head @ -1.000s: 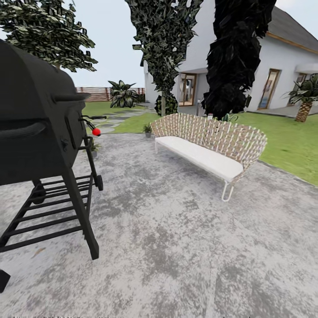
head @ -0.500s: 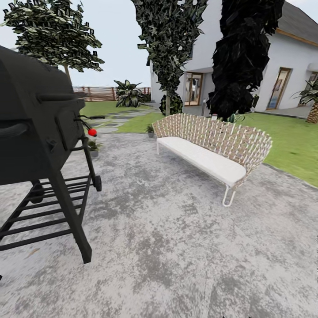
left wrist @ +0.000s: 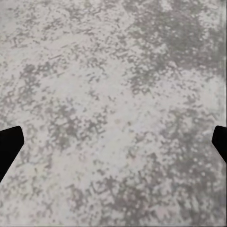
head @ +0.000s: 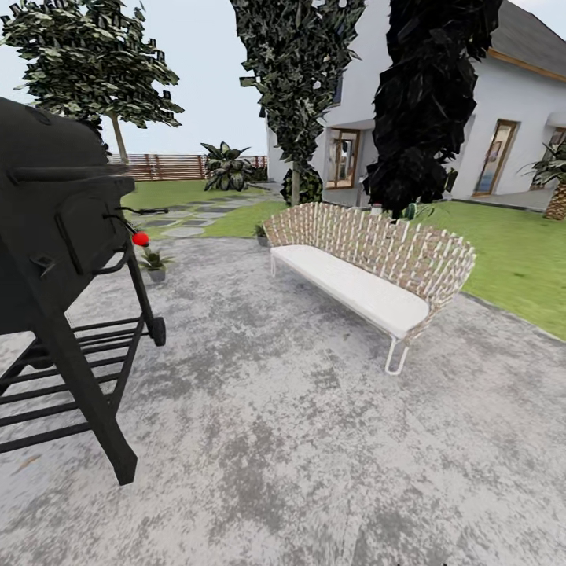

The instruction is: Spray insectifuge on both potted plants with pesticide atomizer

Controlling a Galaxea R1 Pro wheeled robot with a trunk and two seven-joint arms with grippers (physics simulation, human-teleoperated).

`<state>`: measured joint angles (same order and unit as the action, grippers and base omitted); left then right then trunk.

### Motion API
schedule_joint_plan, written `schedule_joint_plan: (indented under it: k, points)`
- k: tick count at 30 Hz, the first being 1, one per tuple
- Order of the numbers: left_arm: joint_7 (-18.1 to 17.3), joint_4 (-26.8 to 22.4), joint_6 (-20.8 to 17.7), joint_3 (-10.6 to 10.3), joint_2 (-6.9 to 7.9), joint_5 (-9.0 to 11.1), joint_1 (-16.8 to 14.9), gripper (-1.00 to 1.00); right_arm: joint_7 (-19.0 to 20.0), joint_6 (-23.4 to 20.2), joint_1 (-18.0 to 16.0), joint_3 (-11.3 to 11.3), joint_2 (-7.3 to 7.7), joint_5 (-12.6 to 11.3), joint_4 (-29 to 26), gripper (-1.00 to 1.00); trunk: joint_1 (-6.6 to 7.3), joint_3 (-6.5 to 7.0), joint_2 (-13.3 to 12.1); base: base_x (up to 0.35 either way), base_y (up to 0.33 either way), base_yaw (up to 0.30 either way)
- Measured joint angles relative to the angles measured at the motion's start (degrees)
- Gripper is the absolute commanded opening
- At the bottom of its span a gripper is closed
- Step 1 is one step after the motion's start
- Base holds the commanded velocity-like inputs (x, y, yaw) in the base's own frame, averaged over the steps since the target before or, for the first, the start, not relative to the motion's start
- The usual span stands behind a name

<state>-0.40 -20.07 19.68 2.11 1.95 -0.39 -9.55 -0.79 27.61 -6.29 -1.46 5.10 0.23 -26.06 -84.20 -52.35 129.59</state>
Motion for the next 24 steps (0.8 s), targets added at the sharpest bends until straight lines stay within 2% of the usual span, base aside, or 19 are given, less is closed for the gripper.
schedule_joint_plan:
  k: [12, 24]
  points:
    - [0.0, 0.0, 0.0, 0.0, 0.18, 0.0, 0.0, 1.0, 0.0, 0.0, 0.0, 0.06, -0.17, -0.01, -0.01, 1.0, 0.0, 0.0, 0.0, 0.239, -0.198, 0.011]
    - [0.0, -0.02, -0.09, 0.01, 0.25, 0.0, 0.02, 1.0, 0.0, 0.01, -0.02, 0.15, -0.18, -0.02, 0.01, 1.0, 0.0, 0.0, 0.0, 0.241, -0.197, 0.223]
